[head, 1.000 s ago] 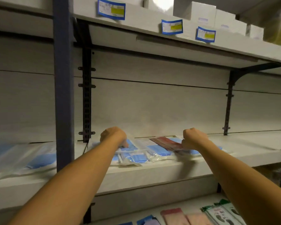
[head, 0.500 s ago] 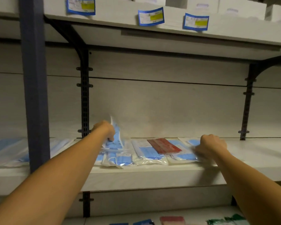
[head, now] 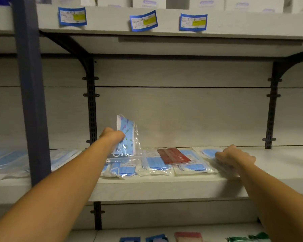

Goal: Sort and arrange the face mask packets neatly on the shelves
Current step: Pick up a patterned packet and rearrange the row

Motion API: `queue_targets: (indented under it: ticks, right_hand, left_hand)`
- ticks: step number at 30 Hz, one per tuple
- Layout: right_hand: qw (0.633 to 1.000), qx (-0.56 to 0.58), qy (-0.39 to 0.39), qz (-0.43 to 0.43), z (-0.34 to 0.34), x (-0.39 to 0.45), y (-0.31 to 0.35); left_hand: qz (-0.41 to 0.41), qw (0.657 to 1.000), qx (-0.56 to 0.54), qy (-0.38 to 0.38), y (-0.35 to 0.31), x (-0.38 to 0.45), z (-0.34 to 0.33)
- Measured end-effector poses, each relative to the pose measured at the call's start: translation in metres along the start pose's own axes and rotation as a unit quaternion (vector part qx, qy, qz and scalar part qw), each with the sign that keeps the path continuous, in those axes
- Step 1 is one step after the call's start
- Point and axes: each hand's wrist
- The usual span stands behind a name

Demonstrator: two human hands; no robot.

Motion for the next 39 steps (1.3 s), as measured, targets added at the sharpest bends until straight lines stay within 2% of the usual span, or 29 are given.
queue_targets:
  ticks: [8, 11, 13, 15, 17, 20, 22, 25, 29, 34, 39]
  right_hand:
    - [0.998, 0.057, 0.041, -0.004, 0.013, 0.016, 0.006]
    - [0.986, 0.123, 0.111, 0.017, 0.033, 0.009, 0.011]
    - [0.966, 0.187, 0.176, 0.005, 0.052, 0.01, 0.016]
    - [0.95, 0.242, 0.197, 0.011, 0.068, 0.016, 0.017]
    - [0.939, 0.288, 0.185, 0.01, 0.092, -0.017, 0.01]
    - [0.924, 0.357, 0.123, 0.054, 0.114, -0.051, 0.008]
    - [0.911, 0.384, 0.121, 0.088, 0.121, -0.061, 0.012]
    - [0.883, 0.412, 0.172, 0.144, 0.127, -0.082, 0.02]
    - [0.828, 0.443, 0.272, 0.21, 0.122, -0.115, 0.038]
    - [0.787, 0.439, 0.329, 0.282, 0.115, -0.172, 0.066]
    - [0.739, 0.458, 0.383, 0.312, 0.095, -0.242, 0.098]
  left_hand:
    - [-0.019, 0.996, -0.085, -0.005, -0.004, -0.007, -0.004]
    - [-0.029, 0.991, -0.13, -0.005, -0.01, -0.007, -0.002]
    - [-0.039, 0.988, -0.15, -0.008, -0.016, -0.01, 0.0]
    - [-0.052, 0.984, -0.171, -0.014, -0.022, -0.014, 0.002]
    - [-0.066, 0.981, -0.182, -0.015, -0.029, -0.019, 0.004]
    - [-0.086, 0.979, -0.184, -0.008, -0.034, -0.027, 0.01]
    - [-0.102, 0.976, -0.192, -0.003, -0.036, -0.034, 0.016]
    - [-0.127, 0.97, -0.206, 0.0, -0.038, -0.048, 0.03]
    - [-0.149, 0.969, -0.195, -0.006, -0.038, -0.064, 0.064]
    - [-0.166, 0.965, -0.201, -0.036, -0.036, -0.088, 0.115]
    - [-0.154, 0.969, -0.185, -0.053, -0.014, -0.111, 0.183]
Point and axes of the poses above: each hand's wrist, its own x-axis towards the middle knuckle, its own z-axis out of the back of the hand, y = z × x, and after that the axes turned 14 degrees about -z, right-handed
